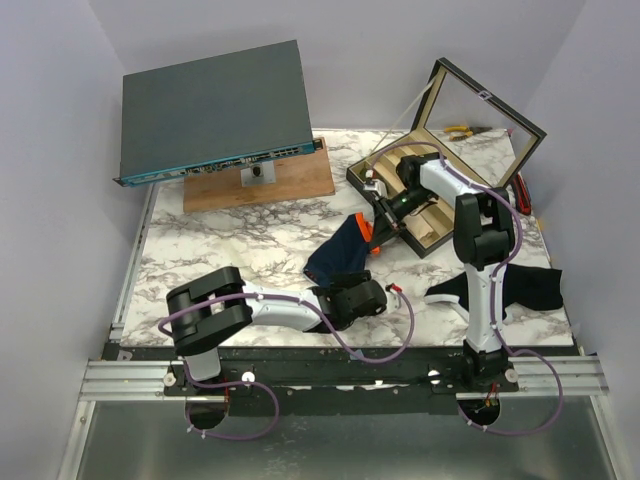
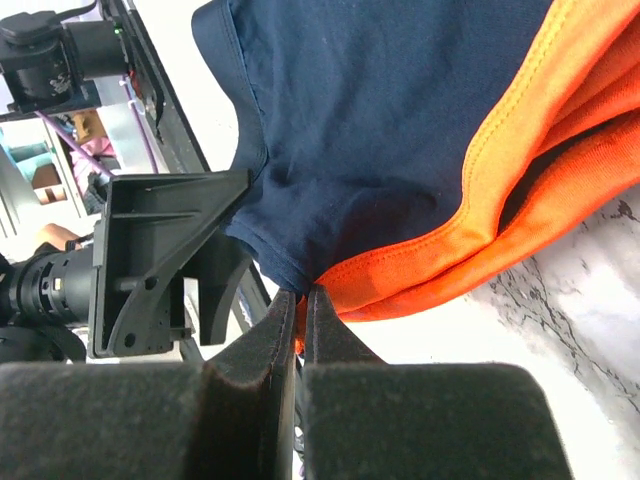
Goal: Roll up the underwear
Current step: Fold the underwear at the center of the board.
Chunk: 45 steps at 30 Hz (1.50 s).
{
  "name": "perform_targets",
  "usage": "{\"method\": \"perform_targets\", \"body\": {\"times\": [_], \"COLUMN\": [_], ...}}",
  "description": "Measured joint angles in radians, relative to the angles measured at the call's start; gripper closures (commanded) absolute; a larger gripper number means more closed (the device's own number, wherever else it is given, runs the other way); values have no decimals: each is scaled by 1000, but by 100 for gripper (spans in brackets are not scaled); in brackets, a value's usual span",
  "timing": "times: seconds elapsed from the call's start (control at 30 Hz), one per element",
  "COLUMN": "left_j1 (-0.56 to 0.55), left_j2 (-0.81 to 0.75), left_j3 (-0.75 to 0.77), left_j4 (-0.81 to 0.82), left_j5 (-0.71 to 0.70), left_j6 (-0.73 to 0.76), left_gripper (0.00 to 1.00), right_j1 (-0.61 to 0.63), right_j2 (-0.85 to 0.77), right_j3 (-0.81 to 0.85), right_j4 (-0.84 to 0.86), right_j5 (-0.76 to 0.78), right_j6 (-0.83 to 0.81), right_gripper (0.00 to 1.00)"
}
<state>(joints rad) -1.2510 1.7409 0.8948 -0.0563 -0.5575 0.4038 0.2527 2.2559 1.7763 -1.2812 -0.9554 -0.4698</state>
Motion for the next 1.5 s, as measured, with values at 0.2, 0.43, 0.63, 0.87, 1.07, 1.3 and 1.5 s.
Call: {"method": "perform_targets", "body": {"times": [0.2, 0.43, 0.63, 0.87, 1.07, 1.3, 1.5], "left_j1": [10, 14, 24, 109, 239, 347, 459], "left_j2": [-32, -66, -71, -134, -213, -231, -198], "left_j3": [-20, -20, -20, -20, -8, 31, 108], "left_j4": [-17, -54, -66, -140, -253, -378, -504], "left_j5": [10, 47, 83, 245, 475, 739, 941], "left_j6": [-10, -26, -40, -62, -75, -74, -70], "left_gripper": [51, 98, 100, 100, 100, 100, 100], "right_j1": [-6, -6, -6, -6, -6, 2, 12], "right_j2": [0, 0, -1, -33, -128, -197, -197], "right_j3": [-14, -16, -18, -78, -150, -204, -196], "right_j4": [0, 0, -5, -25, -64, -109, -105], "right_j5": [0, 0, 0, 9, 41, 51, 55], "right_j6": [0, -1, -14, -74, -143, -186, -162], "right_gripper": [99, 99, 99, 99, 99, 99, 99]}}
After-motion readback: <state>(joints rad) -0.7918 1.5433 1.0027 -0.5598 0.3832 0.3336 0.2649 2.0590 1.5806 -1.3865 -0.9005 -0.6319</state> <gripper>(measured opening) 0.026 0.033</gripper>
